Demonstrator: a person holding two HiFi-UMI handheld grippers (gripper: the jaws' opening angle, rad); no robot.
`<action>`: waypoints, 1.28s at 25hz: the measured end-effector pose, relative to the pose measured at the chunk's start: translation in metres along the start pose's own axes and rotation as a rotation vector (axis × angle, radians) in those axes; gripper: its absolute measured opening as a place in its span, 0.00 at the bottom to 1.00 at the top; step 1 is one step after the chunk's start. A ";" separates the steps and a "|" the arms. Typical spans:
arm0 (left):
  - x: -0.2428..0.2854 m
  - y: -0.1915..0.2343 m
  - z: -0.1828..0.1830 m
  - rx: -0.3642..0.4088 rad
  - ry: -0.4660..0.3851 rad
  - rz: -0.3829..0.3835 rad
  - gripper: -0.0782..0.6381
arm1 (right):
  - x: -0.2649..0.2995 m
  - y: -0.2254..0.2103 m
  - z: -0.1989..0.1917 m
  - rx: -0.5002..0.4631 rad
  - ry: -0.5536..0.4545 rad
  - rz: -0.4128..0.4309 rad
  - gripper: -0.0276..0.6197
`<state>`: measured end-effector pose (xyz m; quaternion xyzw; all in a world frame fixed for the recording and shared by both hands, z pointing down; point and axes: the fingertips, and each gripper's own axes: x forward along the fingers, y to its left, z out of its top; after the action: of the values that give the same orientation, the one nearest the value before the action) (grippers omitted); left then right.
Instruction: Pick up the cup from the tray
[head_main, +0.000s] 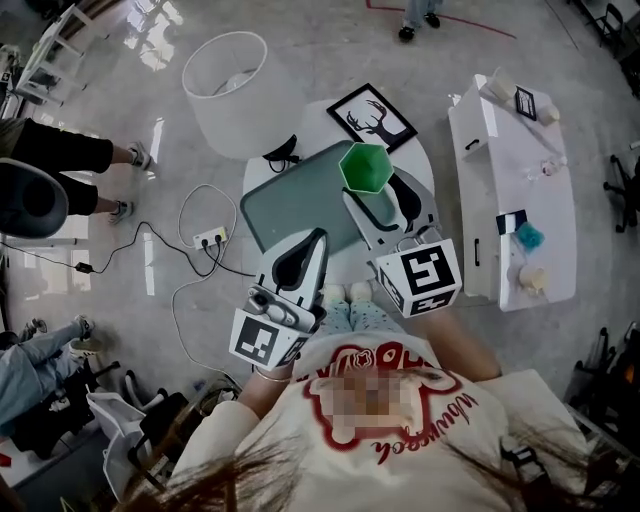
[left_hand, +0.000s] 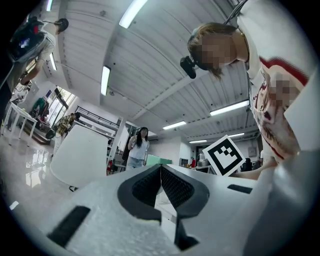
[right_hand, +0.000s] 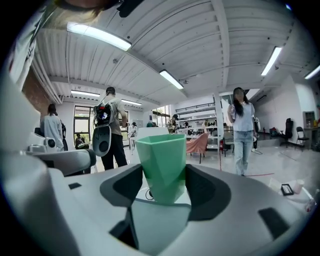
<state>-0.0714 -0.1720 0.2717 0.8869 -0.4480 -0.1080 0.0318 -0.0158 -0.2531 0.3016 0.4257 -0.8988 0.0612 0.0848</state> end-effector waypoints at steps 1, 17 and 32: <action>0.001 -0.001 0.000 0.003 0.000 0.000 0.13 | -0.001 0.000 0.001 -0.001 -0.001 0.002 0.44; 0.001 -0.019 0.004 0.019 -0.038 0.058 0.13 | -0.021 0.003 0.007 -0.016 -0.031 0.072 0.44; -0.031 -0.030 0.012 0.034 -0.047 0.080 0.13 | -0.041 0.032 0.012 -0.028 -0.054 0.097 0.44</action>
<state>-0.0680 -0.1283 0.2609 0.8659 -0.4855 -0.1199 0.0106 -0.0160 -0.2043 0.2801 0.3817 -0.9212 0.0410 0.0634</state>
